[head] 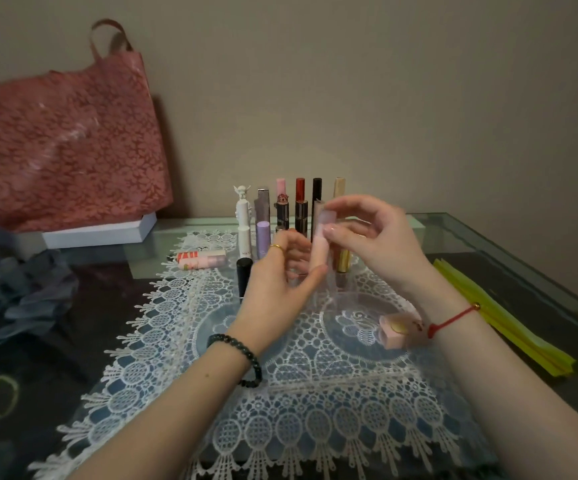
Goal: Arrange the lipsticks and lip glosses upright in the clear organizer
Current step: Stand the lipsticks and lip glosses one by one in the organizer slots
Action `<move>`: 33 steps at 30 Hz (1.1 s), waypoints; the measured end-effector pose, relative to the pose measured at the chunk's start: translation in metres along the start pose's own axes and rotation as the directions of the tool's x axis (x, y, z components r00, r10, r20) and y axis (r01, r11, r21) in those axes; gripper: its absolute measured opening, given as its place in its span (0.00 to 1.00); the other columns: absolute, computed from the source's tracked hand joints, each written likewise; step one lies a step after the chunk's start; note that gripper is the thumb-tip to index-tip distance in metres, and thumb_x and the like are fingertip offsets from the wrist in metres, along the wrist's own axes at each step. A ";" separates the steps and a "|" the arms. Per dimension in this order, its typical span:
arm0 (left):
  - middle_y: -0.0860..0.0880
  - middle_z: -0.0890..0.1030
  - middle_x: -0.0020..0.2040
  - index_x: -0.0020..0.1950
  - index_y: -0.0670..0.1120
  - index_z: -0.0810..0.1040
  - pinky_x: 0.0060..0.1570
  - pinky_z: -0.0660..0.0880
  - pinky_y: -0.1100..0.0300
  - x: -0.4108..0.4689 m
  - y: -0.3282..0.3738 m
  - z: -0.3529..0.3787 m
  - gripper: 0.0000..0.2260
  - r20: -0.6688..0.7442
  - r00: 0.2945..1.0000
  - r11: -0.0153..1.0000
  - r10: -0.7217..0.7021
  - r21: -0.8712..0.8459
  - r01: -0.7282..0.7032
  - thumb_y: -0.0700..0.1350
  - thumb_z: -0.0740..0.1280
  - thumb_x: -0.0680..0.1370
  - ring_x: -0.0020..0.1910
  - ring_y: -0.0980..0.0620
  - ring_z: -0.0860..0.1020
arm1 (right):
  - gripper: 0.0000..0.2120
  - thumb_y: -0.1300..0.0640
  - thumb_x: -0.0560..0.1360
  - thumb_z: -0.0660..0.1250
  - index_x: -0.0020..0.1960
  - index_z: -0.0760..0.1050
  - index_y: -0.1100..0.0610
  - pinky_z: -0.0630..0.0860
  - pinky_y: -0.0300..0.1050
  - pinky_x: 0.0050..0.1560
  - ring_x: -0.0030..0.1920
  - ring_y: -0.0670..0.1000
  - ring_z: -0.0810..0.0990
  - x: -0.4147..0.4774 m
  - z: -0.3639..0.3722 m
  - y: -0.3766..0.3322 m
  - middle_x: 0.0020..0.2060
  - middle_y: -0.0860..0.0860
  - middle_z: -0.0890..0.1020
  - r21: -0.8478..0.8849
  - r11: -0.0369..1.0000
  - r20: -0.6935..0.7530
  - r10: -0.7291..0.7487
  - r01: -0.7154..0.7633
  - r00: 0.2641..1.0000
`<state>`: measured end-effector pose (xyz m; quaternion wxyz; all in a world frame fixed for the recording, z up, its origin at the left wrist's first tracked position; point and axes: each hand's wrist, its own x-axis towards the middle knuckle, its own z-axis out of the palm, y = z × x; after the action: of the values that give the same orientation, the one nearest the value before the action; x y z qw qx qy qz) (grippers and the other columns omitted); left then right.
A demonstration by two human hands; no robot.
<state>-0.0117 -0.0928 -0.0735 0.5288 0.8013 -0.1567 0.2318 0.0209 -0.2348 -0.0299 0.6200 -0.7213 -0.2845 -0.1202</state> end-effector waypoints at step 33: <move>0.51 0.67 0.69 0.73 0.51 0.54 0.65 0.62 0.57 -0.019 -0.055 -0.066 0.36 0.075 0.967 0.909 -0.244 0.365 0.201 0.58 0.67 0.70 0.66 0.54 0.66 | 0.16 0.61 0.69 0.70 0.54 0.74 0.51 0.77 0.32 0.44 0.44 0.42 0.78 -0.007 0.078 0.043 0.44 0.46 0.79 -0.272 0.958 -0.042 0.077 -0.086 0.996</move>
<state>-0.0136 -0.0101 -0.1046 0.3883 0.9084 -0.0510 0.1464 0.0254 -0.1645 -0.0847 0.5231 -0.8092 -0.2255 -0.1440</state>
